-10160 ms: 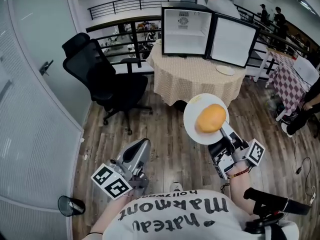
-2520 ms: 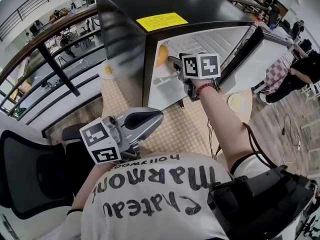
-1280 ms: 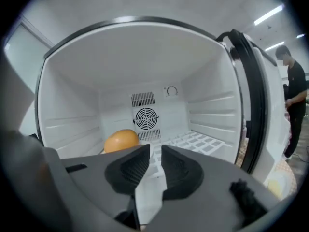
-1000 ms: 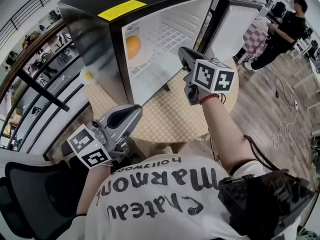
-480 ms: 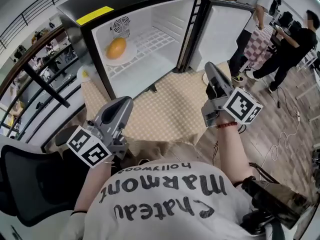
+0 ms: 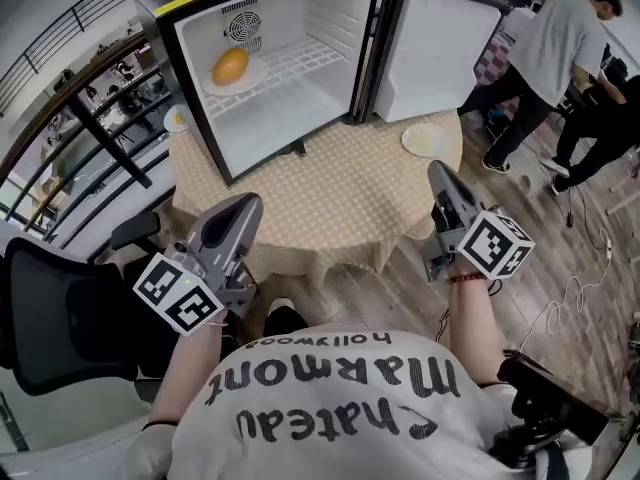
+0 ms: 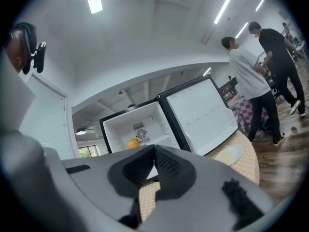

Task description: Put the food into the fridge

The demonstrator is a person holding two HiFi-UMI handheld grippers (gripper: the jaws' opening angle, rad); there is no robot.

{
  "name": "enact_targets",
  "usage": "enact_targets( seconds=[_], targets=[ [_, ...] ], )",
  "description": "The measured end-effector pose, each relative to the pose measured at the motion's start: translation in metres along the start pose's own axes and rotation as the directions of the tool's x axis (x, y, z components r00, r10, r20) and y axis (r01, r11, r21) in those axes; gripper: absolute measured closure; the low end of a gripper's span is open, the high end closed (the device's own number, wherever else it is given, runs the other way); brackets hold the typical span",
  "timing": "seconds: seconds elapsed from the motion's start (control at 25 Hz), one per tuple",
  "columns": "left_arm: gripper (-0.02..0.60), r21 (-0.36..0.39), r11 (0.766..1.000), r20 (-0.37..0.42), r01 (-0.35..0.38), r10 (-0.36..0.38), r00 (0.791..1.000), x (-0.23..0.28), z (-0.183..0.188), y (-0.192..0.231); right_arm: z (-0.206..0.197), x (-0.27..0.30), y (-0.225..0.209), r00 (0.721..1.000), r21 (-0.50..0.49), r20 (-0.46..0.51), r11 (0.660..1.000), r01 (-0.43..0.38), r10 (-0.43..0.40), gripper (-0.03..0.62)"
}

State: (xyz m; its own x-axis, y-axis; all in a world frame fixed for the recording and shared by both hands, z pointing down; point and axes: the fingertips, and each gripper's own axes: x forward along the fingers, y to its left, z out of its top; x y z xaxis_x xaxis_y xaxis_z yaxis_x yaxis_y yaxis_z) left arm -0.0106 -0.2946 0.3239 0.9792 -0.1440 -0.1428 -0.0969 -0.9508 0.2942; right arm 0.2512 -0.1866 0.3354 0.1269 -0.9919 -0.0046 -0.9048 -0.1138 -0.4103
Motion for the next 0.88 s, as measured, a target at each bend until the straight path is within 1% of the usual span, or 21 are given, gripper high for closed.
enact_targets(
  seconds=[0.28,0.44,0.56,0.72,0.88],
  targets=[
    [0.577,-0.02,0.997,-0.008,-0.078,0.078,0.997,-0.025,-0.028,-0.033,-0.018,-0.045,-0.005,0.998,0.041,-0.031,0.998,-0.051,0.052,0.579],
    [0.577,-0.023,0.994,-0.016,-0.106,0.105,0.994,-0.035,-0.038,-0.049,-0.025,-0.061,-0.009,0.997,0.078,-0.022,0.995,-0.068,0.07,0.579],
    [0.577,-0.028,0.993,-0.029,-0.118,0.117,0.993,-0.041,-0.046,-0.059,-0.03,-0.069,-0.009,0.997,0.089,-0.024,0.993,-0.076,0.079,0.579],
    [0.577,-0.018,0.992,-0.025,-0.129,0.128,0.991,-0.045,-0.043,-0.065,-0.032,-0.07,-0.001,0.992,0.111,-0.025,0.986,-0.121,0.124,0.579],
    [0.577,-0.014,0.991,-0.009,-0.133,0.133,0.991,-0.046,-0.039,-0.07,-0.03,-0.073,0.003,0.989,0.091,-0.035,0.986,-0.14,0.144,0.579]
  ],
)
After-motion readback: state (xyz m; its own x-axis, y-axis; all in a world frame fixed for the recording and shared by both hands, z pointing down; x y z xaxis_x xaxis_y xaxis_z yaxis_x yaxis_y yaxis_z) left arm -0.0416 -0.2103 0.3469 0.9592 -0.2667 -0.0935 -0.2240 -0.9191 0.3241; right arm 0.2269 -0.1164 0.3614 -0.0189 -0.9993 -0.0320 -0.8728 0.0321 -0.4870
